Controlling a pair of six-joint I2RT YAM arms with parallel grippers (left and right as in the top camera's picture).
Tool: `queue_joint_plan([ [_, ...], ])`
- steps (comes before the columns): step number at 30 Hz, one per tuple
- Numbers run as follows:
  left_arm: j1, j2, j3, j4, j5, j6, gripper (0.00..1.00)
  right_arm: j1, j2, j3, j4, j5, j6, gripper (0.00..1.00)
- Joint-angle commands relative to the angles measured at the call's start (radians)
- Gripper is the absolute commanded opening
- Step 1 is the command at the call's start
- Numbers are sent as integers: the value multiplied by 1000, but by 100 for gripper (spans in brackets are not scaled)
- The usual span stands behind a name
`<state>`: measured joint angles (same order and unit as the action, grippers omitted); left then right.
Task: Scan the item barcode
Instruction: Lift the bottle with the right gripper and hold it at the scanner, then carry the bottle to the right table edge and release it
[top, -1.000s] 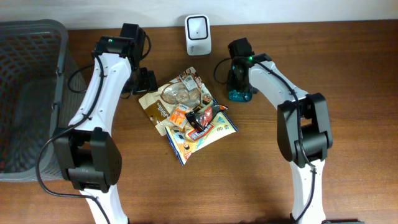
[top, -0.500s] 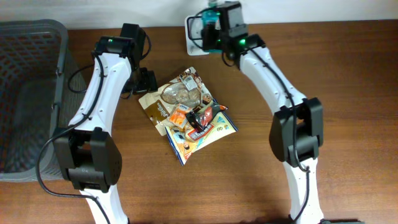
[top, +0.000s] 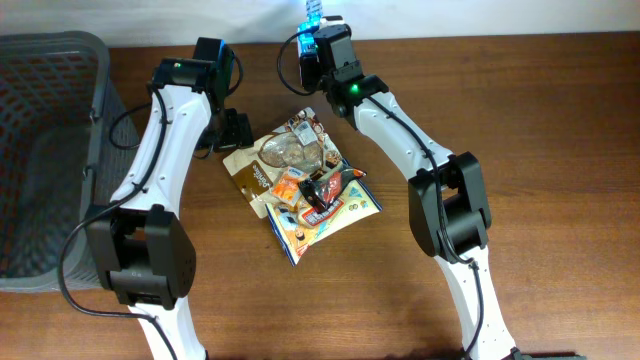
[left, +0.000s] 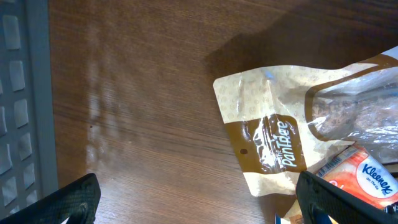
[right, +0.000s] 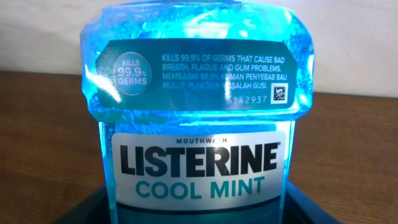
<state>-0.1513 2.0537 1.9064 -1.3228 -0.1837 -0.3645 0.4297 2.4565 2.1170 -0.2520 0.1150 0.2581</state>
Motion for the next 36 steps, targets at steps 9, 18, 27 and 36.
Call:
queue_joint_plan([
  [9,-3,2,2,0,3,-17,99,-452,-280,83,-525,77,328,54],
  [18,-3,2,2,0,3,-17,99,-963,-206,58,-785,80,328,54],
  [27,-3,2,2,0,3,-17,99,-1173,-35,30,-762,81,341,55],
  [36,-3,2,2,0,3,-17,99,-1249,-4,37,-756,80,341,91],
])
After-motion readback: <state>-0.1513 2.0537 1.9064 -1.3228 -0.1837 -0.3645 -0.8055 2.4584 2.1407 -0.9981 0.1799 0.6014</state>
